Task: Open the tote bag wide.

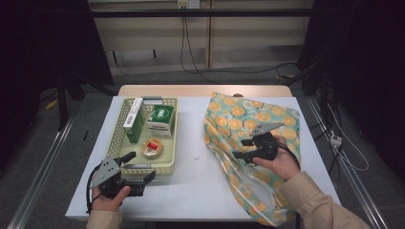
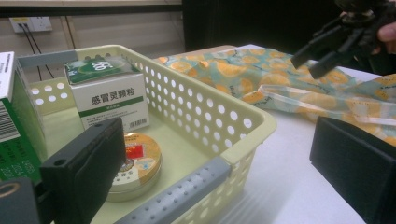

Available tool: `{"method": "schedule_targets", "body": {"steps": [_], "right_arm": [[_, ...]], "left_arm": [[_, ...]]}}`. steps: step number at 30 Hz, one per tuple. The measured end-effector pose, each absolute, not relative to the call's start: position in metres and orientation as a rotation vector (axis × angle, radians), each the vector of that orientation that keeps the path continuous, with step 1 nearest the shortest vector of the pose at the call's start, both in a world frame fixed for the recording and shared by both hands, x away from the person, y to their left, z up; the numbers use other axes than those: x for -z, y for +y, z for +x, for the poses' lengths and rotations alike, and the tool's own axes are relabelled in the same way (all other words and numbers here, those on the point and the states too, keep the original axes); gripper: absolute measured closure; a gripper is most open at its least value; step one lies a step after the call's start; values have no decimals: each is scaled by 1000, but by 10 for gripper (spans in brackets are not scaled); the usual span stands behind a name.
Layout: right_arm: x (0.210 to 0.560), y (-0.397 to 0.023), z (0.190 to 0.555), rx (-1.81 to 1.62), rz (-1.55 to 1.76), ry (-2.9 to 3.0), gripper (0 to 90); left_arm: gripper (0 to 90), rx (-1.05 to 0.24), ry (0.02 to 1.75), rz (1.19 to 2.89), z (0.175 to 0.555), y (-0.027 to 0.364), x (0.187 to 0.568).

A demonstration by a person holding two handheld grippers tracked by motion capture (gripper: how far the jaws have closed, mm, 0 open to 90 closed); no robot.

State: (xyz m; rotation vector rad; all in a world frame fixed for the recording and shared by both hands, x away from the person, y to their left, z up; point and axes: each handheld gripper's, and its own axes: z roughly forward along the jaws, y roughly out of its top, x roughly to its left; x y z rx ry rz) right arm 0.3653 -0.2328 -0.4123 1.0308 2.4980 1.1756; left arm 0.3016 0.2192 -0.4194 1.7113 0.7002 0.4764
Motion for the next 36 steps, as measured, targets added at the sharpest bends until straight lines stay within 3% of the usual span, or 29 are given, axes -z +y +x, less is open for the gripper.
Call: {"method": "schedule_targets", "body": {"steps": [5, 7, 10, 36], "right_arm": [[425, -232, 353, -1087, 1015, 2538, 494], [428, -233, 352, -1080, 1017, 2546, 687], [431, -234, 354, -1065, 1011, 2539, 888], [433, -240, 464, -1162, 1250, 2284, 900]], "left_arm": [[34, -476, 695, 1715, 302, 218, 419], [34, -476, 692, 1716, 302, 217, 419], [34, -473, 693, 1715, 303, 217, 419], [34, -464, 695, 1708, 302, 218, 419]]}}
